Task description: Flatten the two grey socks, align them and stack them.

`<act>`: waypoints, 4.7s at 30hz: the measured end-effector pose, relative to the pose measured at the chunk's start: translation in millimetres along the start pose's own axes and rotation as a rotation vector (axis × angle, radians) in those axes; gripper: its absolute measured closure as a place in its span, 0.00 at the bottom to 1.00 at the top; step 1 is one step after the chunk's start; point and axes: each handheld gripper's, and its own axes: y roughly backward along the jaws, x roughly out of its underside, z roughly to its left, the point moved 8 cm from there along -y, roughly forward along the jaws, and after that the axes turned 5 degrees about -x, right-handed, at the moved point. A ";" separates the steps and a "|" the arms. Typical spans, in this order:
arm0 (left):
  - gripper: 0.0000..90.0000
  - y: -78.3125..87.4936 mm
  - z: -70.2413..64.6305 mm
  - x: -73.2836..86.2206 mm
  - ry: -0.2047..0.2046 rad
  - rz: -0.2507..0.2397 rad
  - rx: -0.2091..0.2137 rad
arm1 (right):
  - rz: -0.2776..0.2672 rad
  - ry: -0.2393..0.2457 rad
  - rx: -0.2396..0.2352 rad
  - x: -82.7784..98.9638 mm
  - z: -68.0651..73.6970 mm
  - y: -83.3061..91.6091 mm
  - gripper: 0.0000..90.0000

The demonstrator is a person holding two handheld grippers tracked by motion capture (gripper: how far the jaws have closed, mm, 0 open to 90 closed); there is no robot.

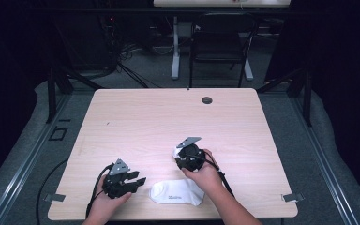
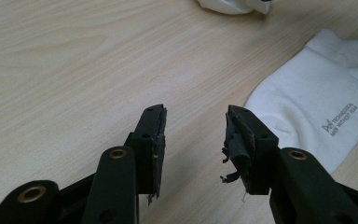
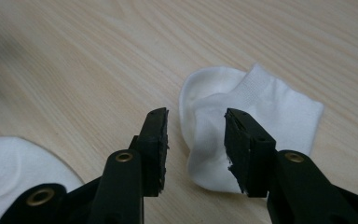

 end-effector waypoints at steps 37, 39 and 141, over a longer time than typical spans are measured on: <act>0.64 -8.1 5.2 -9.1 -0.001 -0.013 -0.030 | -0.105 -0.084 -0.029 -13.3 24.2 19.2 0.99; 0.64 -10.5 4.5 -10.6 -0.001 -0.011 -0.031 | -0.128 -0.111 -0.028 -15.1 20.7 24.1 0.99; 1.00 -65.6 2.9 -52.0 -0.004 0.048 -0.039 | -0.100 -0.342 -0.036 66.2 -46.1 33.0 0.97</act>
